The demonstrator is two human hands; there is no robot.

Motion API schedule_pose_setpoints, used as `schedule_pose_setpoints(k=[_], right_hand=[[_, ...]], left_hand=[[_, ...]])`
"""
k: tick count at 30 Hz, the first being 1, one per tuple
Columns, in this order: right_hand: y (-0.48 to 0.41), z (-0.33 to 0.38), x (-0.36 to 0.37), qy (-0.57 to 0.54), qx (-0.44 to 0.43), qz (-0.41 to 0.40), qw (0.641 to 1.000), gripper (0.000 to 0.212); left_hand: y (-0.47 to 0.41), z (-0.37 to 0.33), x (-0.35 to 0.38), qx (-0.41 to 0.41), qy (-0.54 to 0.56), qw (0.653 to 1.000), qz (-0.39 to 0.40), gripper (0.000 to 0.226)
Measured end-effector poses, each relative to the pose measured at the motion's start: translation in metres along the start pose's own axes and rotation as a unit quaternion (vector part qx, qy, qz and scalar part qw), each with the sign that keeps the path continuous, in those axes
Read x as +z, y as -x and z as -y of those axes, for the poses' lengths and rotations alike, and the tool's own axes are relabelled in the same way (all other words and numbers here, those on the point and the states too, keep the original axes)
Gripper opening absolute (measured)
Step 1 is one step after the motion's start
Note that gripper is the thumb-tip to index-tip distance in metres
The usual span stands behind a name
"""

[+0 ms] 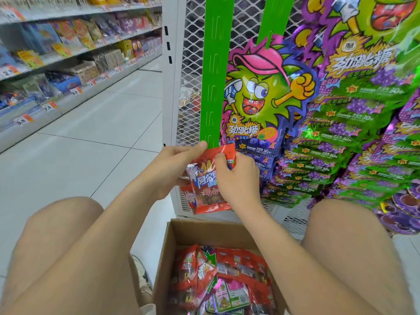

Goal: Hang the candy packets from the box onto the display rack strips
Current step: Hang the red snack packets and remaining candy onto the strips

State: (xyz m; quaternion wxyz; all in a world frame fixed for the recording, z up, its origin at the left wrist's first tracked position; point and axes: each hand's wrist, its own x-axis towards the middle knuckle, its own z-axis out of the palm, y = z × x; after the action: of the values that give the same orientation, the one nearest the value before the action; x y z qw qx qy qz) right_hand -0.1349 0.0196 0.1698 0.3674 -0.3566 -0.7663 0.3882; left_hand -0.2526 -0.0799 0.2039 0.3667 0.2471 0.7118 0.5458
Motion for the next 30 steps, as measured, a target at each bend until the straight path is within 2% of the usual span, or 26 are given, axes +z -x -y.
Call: schedule_pose_setpoints(k=[4, 8, 15, 21, 30], right_hand=[[0.000, -0.003, 0.001, -0.003, 0.020, 0.009, 1.000, 0.041], [0.003, 0.001, -0.002, -0.008, -0.002, 0.012, 1.000, 0.043], [0.006, 0.000, 0.000, -0.039, -0.010, -0.013, 0.999, 0.044], [0.009, 0.000, 0.006, -0.012, -0.021, -0.037, 0.999, 0.041], [0.010, -0.007, 0.009, 0.019, 0.004, -0.009, 1.000, 0.030]], left_hand=[[-0.003, 0.004, -0.001, 0.011, 0.005, 1.000, -0.021, 0.047], [-0.003, 0.003, 0.001, 0.034, -0.015, 0.998, -0.044, 0.043], [-0.002, 0.002, 0.006, 0.037, -0.023, 0.998, -0.040, 0.041], [-0.002, 0.007, 0.005, 0.067, -0.038, 0.997, -0.030, 0.038], [-0.005, 0.010, 0.010, 0.076, -0.034, 0.995, -0.048, 0.033]])
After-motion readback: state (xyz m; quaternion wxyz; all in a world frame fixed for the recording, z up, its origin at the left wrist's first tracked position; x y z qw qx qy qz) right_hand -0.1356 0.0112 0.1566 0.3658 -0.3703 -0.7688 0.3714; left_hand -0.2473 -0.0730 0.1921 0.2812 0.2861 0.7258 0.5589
